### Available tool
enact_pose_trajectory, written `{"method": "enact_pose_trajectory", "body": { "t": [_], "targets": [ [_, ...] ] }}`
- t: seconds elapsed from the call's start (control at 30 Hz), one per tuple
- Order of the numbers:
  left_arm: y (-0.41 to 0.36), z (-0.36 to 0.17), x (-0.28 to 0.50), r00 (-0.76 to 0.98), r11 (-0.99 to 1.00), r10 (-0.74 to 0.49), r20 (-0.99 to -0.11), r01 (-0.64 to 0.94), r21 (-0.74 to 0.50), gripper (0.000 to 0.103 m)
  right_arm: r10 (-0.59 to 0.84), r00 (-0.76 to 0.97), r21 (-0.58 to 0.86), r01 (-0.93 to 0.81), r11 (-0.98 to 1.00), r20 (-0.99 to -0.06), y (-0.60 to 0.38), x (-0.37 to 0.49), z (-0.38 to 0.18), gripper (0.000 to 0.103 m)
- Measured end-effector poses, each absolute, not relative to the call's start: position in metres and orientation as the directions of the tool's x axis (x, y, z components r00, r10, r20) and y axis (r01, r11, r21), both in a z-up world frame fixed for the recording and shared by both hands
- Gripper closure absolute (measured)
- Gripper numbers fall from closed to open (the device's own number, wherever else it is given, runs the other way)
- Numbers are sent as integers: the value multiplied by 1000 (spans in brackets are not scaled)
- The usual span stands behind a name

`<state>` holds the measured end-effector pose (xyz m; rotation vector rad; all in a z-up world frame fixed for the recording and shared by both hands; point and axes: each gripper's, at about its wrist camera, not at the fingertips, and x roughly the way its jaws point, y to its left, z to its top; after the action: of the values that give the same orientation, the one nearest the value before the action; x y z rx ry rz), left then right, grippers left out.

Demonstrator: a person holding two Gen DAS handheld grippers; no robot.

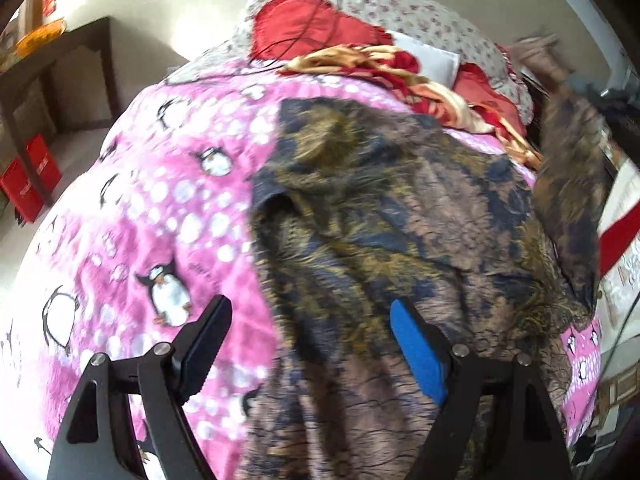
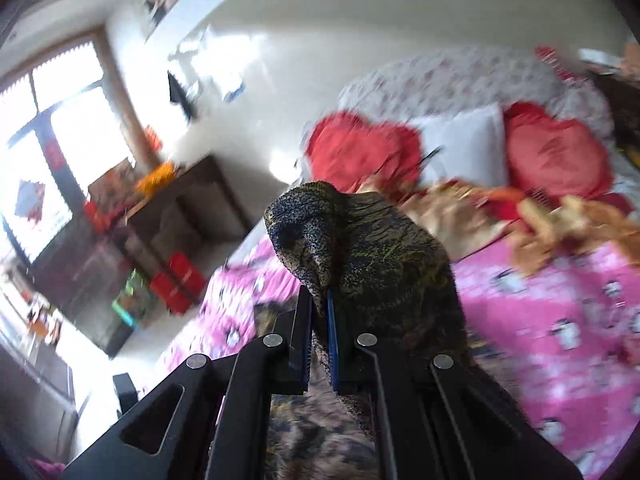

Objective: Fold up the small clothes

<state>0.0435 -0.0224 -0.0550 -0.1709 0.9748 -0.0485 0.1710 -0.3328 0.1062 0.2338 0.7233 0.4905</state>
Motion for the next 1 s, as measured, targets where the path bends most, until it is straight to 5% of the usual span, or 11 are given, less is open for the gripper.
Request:
{"method": "enact_pose_trajectory", "body": {
  "t": [0.3, 0.47, 0.73, 0.83, 0.9, 0.97, 1.0],
  "targets": [
    [-7, -67, 55, 533, 987, -86, -842, -68, -144, 18, 521, 239, 429, -348, 834, -819, -223, 180, -73, 80],
    [-18, -57, 81, 552, 991, -96, -828, -23, -130, 18, 586, 302, 505, -307, 807, -752, -281, 157, -49, 74],
    [-67, -59, 147, 517, 988, -153, -842, 95, -121, 21, 468, 459, 443, -168, 881, -755, -411, 87, -5, 67],
    [-85, -75, 164, 467, 992, -109, -878, 105, -67, 44, 437, 508, 466, -77, 881, -742, -456, 63, 1, 67],
    [-93, -86, 170, 422, 993, -82, -903, 111, -38, 76, 416, 540, 482, -23, 876, -731, -482, 50, 1, 67],
    [-97, -89, 173, 401, 993, -81, -913, 111, -39, 96, 401, 561, 491, 12, 871, -724, -501, 42, 3, 67],
    [-98, -82, 173, 413, 992, -84, -907, 122, -37, 98, 385, 571, 490, 34, 871, -725, -508, 41, 3, 67]
  ]
}}
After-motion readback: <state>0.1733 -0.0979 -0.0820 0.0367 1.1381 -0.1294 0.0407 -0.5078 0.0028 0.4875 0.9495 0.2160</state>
